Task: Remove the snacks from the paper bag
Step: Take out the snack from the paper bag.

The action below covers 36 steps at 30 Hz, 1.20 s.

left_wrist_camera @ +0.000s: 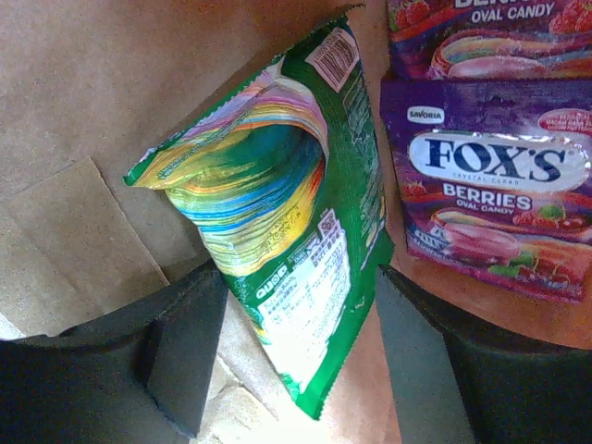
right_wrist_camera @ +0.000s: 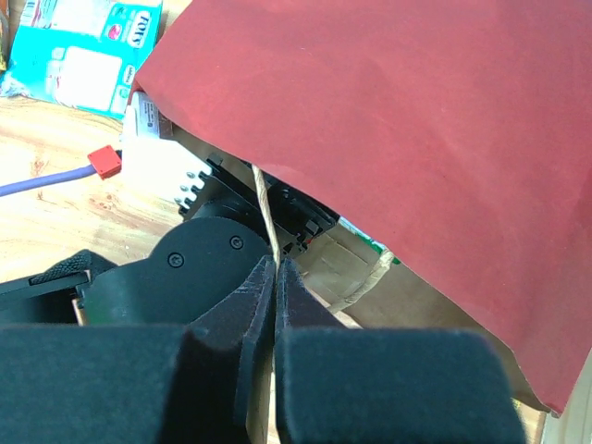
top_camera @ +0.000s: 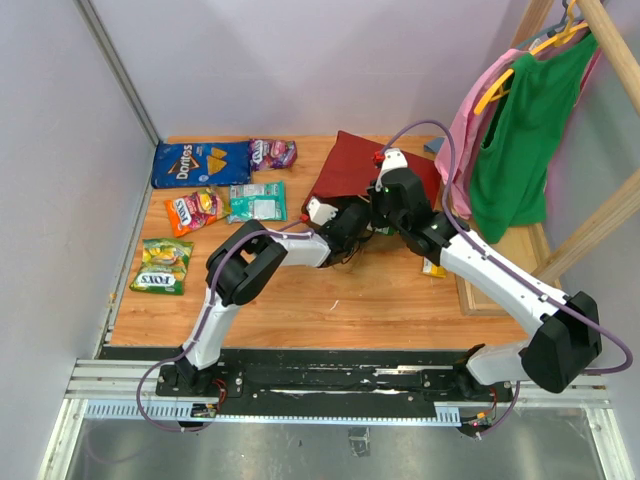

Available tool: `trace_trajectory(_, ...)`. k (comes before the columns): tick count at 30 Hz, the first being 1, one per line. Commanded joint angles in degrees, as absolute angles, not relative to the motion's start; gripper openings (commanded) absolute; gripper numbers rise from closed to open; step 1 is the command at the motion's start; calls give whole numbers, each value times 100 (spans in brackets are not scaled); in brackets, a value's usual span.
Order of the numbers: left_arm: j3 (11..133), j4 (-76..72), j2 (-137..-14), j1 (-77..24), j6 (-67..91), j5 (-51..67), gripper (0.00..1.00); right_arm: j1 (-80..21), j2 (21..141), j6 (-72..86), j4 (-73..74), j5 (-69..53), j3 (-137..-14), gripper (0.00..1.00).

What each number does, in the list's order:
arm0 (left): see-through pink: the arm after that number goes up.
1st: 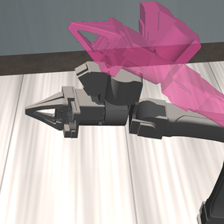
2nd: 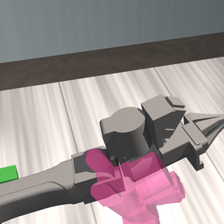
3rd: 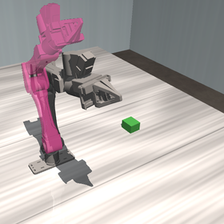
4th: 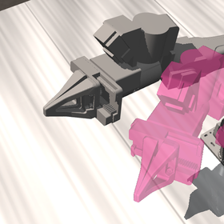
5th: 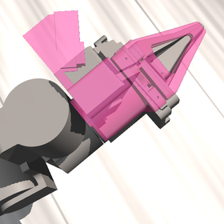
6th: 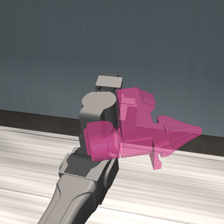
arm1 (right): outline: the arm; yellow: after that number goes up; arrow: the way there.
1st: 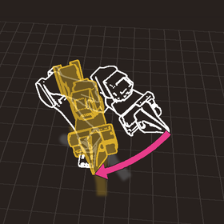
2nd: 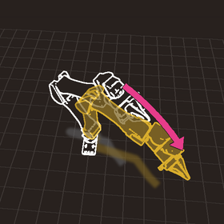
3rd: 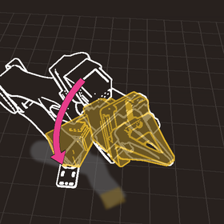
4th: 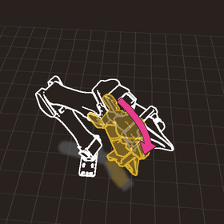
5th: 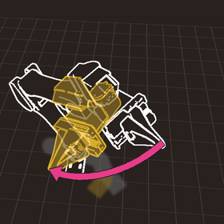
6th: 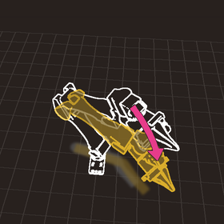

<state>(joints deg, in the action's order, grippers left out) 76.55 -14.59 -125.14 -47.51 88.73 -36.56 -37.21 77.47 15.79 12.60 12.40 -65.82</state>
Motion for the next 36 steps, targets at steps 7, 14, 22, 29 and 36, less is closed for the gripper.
trace_trajectory(7, 7479, -2043, -12781, -4522, 8149, -3954, 22, -3604, 7391, 1362, 1257, 1485, -6404, 1)
trace_trajectory(14, 6547, -3498, -12250, -3922, 7321, -2832, 1, -3571, 7296, 1303, 1216, 1551, -6321, 1)
trace_trajectory(22, 5710, -4203, -10792, -3894, 5852, -1801, 0, -3551, 7490, 1540, 1170, 1542, -6402, 1)
trace_trajectory(29, 5960, -2647, -9759, -3860, 5159, -1175, 1, -3544, 7821, 1693, 1420, 1535, -6803, 1)
trace_trajectory(36, 5837, -1951, -8629, -3803, 4636, -1037, 0, -3549, 7875, 1812, 1414, 1515, -6982, 1)
